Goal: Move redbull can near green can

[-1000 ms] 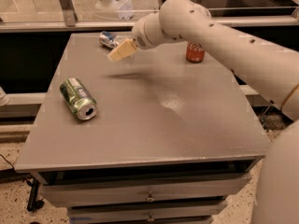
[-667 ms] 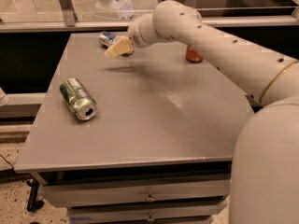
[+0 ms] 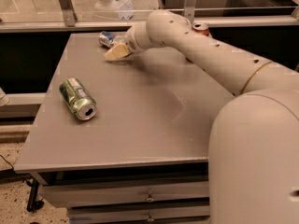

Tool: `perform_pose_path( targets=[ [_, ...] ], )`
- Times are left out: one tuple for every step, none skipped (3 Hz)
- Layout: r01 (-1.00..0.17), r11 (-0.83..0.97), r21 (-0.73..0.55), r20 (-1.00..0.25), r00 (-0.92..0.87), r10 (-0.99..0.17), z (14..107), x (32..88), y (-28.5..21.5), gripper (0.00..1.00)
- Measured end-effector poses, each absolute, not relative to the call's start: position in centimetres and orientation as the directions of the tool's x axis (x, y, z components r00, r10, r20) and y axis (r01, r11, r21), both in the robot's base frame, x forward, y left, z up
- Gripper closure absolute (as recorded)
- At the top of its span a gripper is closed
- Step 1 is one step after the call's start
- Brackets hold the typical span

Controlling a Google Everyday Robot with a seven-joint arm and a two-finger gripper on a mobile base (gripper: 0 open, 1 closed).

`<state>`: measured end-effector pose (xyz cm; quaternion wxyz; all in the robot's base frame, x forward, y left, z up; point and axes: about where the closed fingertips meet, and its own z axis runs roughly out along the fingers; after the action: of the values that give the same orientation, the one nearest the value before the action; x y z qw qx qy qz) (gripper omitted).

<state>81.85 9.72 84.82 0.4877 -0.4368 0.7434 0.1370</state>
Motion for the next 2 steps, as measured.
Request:
perform_pose_path(
  targets=[
    [-0.782, 0.583, -0.222, -0.846, -0.142, -0.513, 84.4, 82.1, 9.7, 0.39],
    [-0.785, 0.575, -0.23, -0.861, -0.111, -0.496, 85.7, 81.4, 9.6, 0.64]
  ],
)
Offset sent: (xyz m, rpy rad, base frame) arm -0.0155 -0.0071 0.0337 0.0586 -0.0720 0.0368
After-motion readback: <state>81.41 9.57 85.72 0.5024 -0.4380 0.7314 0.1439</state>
